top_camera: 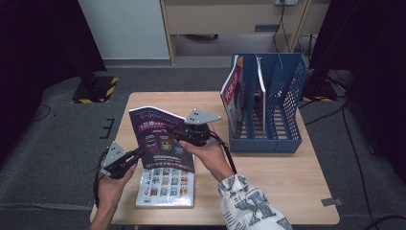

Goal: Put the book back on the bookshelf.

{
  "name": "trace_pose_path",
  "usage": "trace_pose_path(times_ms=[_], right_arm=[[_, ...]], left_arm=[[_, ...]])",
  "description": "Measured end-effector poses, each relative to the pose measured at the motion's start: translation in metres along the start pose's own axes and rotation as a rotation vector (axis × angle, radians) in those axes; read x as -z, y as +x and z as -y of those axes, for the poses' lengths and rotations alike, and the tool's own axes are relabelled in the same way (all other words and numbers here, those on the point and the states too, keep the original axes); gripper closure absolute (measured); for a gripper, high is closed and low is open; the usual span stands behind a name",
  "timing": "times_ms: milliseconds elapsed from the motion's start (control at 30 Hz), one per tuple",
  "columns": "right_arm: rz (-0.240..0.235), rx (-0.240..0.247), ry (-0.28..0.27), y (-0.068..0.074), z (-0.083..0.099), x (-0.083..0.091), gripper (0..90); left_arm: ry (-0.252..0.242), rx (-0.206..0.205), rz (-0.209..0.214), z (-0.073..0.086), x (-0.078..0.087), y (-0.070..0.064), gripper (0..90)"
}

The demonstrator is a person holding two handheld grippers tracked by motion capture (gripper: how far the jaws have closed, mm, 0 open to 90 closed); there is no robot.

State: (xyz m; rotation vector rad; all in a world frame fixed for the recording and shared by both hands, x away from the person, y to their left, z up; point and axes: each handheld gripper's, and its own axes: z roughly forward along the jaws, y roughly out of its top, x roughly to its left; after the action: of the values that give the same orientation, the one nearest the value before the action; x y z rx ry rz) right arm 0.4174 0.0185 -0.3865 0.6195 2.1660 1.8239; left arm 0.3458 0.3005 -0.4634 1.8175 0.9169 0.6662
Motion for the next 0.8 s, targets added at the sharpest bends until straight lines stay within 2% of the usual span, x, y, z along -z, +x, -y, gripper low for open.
trace_pose_path(times_ms=[467, 800], right_arm=[[-0.021, -0.003, -0.027, 0.0009, -0.0072, -0.0001, 76.3], [-0.023, -0.011, -0.025, 0.001, -0.0068, -0.002, 78.7]], left_arm=[[-0.007, -0.014, -0.001, 0.0, -0.0001, -0.0012, 82.4], [-0.007, -0.016, 0.001, 0.0002, 0.0003, -0.0011, 82.4]])
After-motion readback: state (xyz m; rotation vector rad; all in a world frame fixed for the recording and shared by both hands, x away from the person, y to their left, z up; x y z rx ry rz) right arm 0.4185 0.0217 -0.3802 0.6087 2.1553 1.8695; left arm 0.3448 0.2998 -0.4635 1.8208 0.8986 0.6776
